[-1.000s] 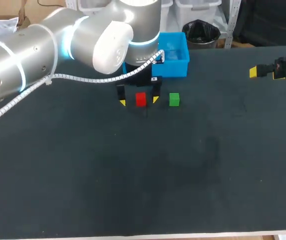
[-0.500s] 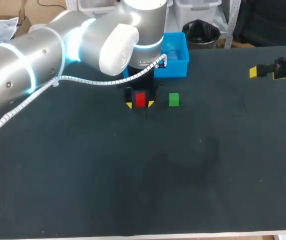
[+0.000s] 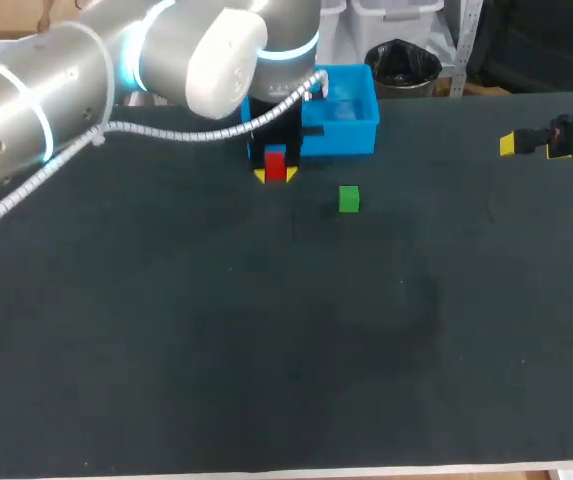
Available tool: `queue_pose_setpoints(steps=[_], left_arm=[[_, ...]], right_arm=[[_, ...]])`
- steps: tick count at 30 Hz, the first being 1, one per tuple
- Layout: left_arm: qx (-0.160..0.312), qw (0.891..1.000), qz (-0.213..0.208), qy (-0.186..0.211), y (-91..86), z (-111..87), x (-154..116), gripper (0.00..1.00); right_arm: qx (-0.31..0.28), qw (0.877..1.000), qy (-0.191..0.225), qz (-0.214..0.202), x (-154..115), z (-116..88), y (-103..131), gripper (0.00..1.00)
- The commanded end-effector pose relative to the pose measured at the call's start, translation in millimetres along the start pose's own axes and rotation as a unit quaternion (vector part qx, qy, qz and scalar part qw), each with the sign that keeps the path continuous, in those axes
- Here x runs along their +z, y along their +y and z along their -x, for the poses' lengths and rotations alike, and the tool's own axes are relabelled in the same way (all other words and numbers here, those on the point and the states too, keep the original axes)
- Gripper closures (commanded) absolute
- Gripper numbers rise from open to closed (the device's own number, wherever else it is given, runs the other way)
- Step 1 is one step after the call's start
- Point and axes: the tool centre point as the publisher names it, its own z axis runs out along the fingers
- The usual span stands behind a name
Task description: Use the left arm to pick the red cube and place it into the blue plastic box first, then use the right arm to grasp the green cube and put it into the same blue plastic box after the first action is fully finished.
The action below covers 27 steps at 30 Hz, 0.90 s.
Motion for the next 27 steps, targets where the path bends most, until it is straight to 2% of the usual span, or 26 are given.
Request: queue_pose_setpoints(steps=[1,10,22,25,27], left_arm=[[0.004,1.000,-0.012,-0.023,8.0,4.5,-47.3,1.00],[0.006,0.997,-0.037,-0.070,4.2,26.8,-95.1,1.00],[0.007,0.996,-0.037,-0.080,1.4,35.4,-100.5,1.00],[-0.002,0.995,-0.060,-0.078,2.8,46.7,-98.8,1.00],[-0.011,0.993,-0.101,-0.068,5.8,59.1,-101.2,1.00]], right_arm=[[0.000,1.000,0.000,-0.001,-0.1,0.1,0.1,0.00],[0.000,1.000,0.000,-0.001,-0.1,0.1,0.1,0.00],[0.000,1.000,0.000,-0.001,-0.1,0.1,0.1,0.00],[0.000,1.000,0.000,-0.001,-0.1,0.1,0.1,0.00],[0.000,1.000,0.000,-0.001,-0.1,0.1,0.1,0.00]])
